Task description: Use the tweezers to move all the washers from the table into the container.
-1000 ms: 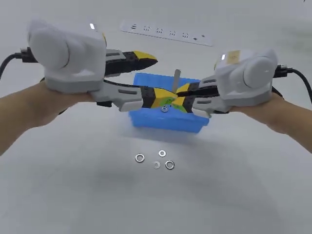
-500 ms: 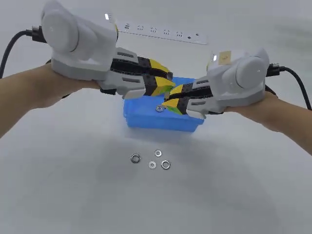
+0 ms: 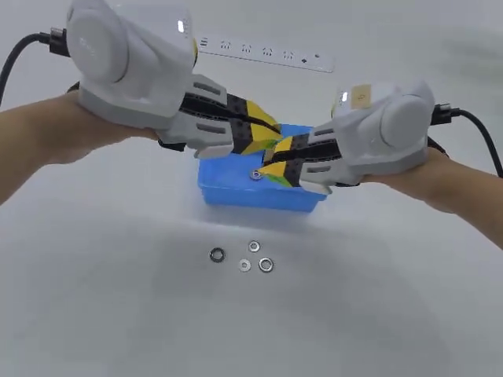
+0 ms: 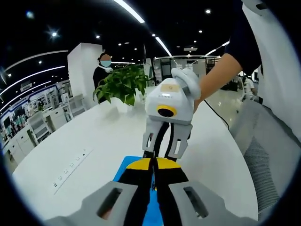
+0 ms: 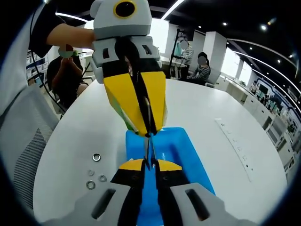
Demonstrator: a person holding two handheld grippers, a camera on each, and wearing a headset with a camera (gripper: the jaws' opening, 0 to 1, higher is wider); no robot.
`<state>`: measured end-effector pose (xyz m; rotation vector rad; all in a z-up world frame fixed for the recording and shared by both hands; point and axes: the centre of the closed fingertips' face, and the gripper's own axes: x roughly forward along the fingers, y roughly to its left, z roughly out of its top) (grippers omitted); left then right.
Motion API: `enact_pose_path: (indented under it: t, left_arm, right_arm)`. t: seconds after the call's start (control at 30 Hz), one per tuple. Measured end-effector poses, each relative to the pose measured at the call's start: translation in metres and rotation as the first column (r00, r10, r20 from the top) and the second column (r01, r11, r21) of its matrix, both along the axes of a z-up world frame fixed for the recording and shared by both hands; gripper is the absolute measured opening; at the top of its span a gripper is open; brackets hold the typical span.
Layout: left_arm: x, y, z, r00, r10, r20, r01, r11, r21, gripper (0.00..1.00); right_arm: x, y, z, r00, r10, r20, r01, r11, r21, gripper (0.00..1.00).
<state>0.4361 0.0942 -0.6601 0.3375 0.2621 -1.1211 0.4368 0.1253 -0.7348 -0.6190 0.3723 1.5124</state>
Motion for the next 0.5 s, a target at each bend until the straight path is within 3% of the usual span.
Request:
enact_pose_path:
  t: [0.23, 0.3, 0.37, 0.5]
  left_arm:
    - [0.003, 0.008, 0.007, 0.999, 0.044, 0.020, -0.044, 0.999, -0.004, 0.05]
    - [0.003, 0.010, 0.012, 0.998, 0.053, 0.038, -0.053, 0.999, -0.006, 0.05]
    - [0.002, 0.013, 0.014, 0.997, 0.062, 0.046, -0.062, 0.998, -0.001, 0.05]
    - [-0.003, 0.016, 0.018, 0.996, 0.077, 0.048, -0.078, 0.997, 0.004, 0.05]
  right_arm:
    - [0.004, 0.003, 0.007, 1.000, -0.018, 0.022, 0.018, 1.000, 0.020, 0.13]
    - [0.006, 0.001, 0.010, 0.999, -0.033, 0.019, 0.032, 0.999, 0.026, 0.20]
    - [0.010, -0.001, 0.013, 0.998, -0.044, 0.047, 0.043, 0.999, 0.025, 0.25]
    - [0.019, -0.009, 0.024, 0.992, -0.113, 0.063, 0.112, 0.993, 0.029, 0.29]
